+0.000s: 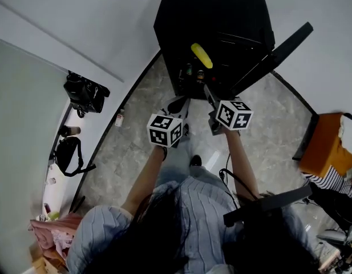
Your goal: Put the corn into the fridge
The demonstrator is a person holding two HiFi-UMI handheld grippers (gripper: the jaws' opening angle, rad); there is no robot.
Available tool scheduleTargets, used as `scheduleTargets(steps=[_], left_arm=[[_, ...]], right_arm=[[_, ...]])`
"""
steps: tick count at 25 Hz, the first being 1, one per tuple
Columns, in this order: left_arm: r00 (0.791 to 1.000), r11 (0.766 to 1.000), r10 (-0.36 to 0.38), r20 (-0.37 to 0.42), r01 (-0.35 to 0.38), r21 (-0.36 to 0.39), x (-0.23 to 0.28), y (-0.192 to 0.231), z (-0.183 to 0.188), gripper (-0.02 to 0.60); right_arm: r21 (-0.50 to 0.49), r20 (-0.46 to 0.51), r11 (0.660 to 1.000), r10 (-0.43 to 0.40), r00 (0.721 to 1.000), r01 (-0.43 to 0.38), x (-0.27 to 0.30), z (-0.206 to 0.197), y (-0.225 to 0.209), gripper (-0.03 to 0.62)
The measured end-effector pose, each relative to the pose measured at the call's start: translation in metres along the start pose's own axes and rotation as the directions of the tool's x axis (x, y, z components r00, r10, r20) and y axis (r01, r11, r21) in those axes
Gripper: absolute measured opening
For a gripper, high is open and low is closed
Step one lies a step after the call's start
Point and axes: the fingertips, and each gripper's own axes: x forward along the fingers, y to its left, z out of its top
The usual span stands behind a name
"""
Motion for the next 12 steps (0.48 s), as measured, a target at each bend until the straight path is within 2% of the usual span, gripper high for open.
scheduleTargets(steps=[6,12], left_arm=[[1.000,1.000,-0.013,0.020,0.013,0.011,-0.024,-0.032,-0.002,0.009],[1.000,0.999,-0.011,0.018,0.011,0.034,-0.052,-0.061,-0.018,0.009]], right_arm=[[0.000,0.029,0.999,0.038,0.999,-0.038,-0.041,-0.002,0.027,0.103],[-0.001,0.033,0.996,0.087,0.996,-0.087,-0.085,-0.019,0.051,0.101]])
